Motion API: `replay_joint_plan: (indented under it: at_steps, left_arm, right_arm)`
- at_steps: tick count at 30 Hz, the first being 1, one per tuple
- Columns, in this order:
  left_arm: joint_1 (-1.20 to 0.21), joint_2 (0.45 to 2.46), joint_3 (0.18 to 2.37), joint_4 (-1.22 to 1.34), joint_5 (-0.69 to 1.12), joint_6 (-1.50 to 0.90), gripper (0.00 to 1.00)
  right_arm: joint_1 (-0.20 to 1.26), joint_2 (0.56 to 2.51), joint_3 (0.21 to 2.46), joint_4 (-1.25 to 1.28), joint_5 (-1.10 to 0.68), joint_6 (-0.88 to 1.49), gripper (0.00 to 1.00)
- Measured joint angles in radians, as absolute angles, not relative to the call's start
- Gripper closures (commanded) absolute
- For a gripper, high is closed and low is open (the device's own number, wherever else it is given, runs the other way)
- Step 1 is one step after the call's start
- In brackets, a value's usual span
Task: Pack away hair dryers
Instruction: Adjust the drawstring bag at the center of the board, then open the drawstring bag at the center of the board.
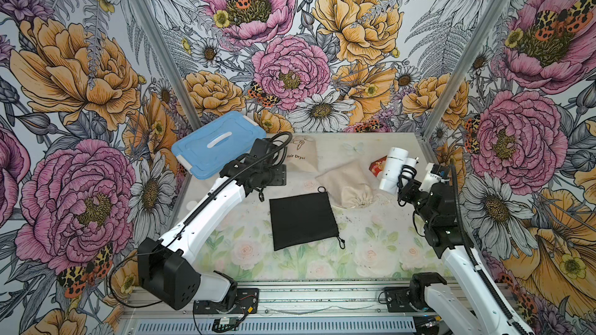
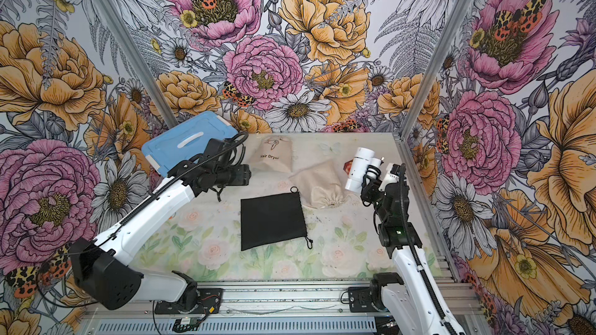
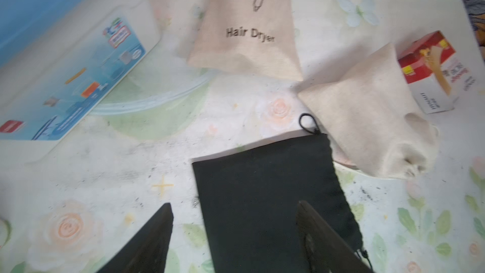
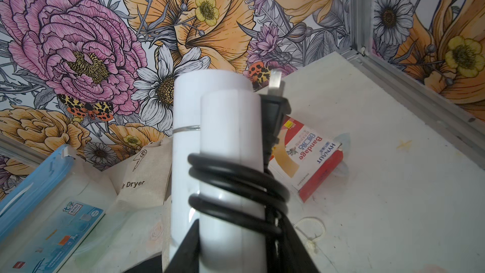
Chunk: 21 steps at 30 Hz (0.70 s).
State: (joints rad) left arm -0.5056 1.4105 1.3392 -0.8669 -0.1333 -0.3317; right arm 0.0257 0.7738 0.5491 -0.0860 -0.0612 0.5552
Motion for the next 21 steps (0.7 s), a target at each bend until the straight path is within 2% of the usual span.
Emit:
replay_joint_plan:
  at_steps: [4,10,21]
  left_arm:
    - [-0.693,1.562,1.391,-0.857,-0.163,-0.418,0.28]
    - [-0.890,1.789,1.430,-0.868,-0.168,-0.521,0.28]
    - [-0.967,1.962,1.557,-0.879,-0.145,-0.579,0.28]
  right_arm:
    - [0.026,0.774,0.549,-0.093,-0.061,0.555,0.89]
    - [0.026,0.775,0.549,-0.109,-0.062,0.555,0.89]
    - [0.026,0.775,0.549,-0.119,-0.076,0.555,0.89]
